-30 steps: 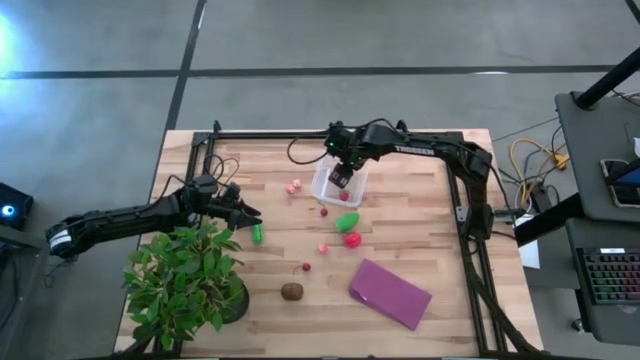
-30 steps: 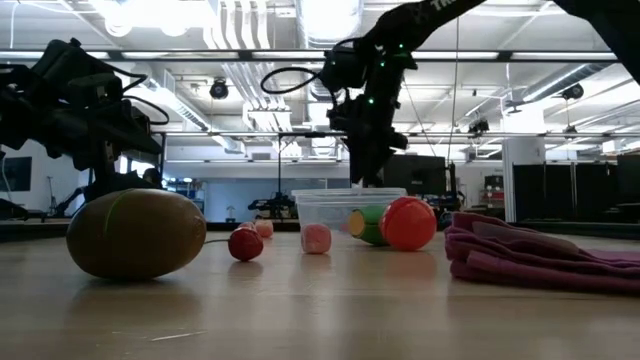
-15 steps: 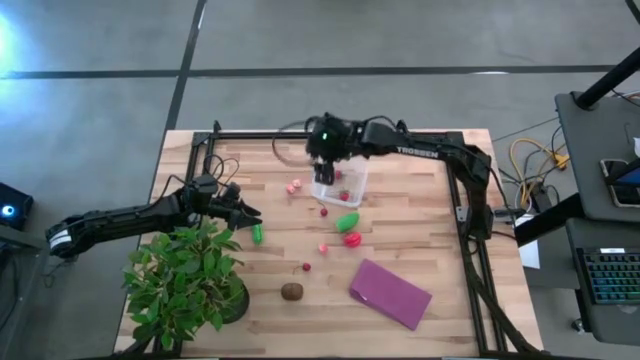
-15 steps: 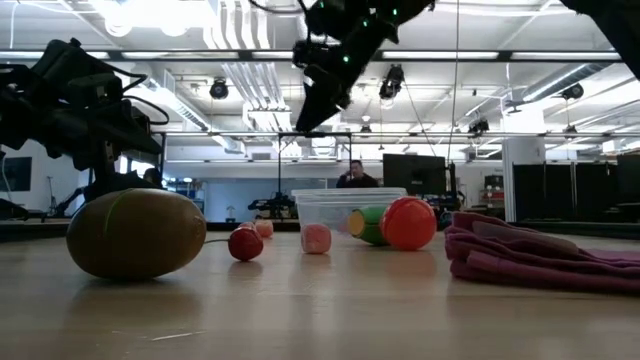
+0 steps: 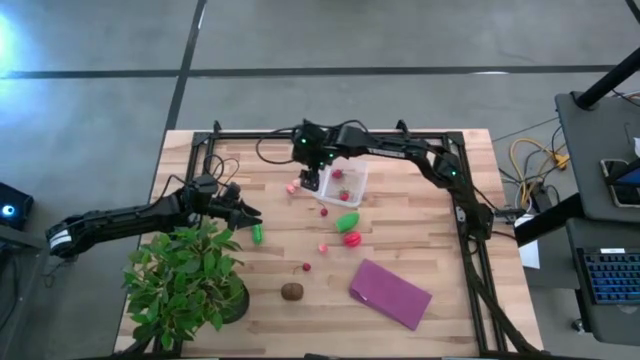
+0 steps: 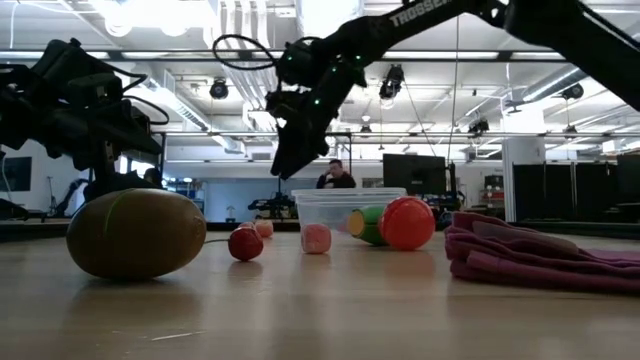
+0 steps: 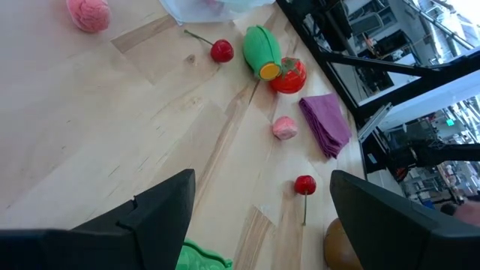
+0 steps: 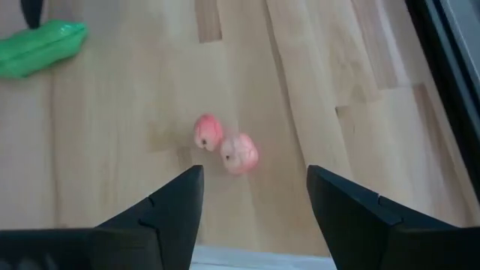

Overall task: Pick and placing Produce into tupperware
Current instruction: Put the red tomato in the transparent bin

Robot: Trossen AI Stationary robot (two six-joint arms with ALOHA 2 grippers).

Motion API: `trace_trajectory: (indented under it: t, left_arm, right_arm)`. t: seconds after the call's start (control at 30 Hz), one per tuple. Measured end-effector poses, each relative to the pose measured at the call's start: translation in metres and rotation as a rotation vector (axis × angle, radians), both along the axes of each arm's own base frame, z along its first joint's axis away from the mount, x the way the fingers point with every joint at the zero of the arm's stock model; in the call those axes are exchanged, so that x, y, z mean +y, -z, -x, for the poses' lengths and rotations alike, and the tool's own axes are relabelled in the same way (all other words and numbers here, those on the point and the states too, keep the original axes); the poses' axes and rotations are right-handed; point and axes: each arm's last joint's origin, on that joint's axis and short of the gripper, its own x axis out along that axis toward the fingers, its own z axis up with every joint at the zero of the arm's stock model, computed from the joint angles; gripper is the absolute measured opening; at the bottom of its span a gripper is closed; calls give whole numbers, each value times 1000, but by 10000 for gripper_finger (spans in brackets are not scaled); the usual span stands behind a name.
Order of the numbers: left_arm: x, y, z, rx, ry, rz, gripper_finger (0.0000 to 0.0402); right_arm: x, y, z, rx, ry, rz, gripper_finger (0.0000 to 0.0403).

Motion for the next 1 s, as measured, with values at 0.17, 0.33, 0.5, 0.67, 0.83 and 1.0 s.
trace_trajectory:
  t: [0.17, 0.33, 0.5, 0.67, 0.83, 1.0]
  left_arm:
    - [0, 0, 0, 1, 0, 0, 295]
    - [0, 0, 0, 0, 0, 0, 295]
    - [0, 0, 0, 0, 0, 0, 295]
    - [0, 0, 0, 0, 0, 0, 295]
    - [0, 0, 0, 0, 0, 0, 295]
    - [0, 0, 0, 0, 0, 0, 295]
  right_arm:
    - [2, -29, 21, 85, -30, -10, 228]
    - [12, -48, 52, 201, -48, -43, 228]
    - [29, -43, 87, 294, -13, -100, 228]
    - [62, -38, 130, 255, 18, -107, 227]
    - [107, -27, 164, 168, 85, 8, 226]
    - [150, -4, 181, 139, 62, 10, 226]
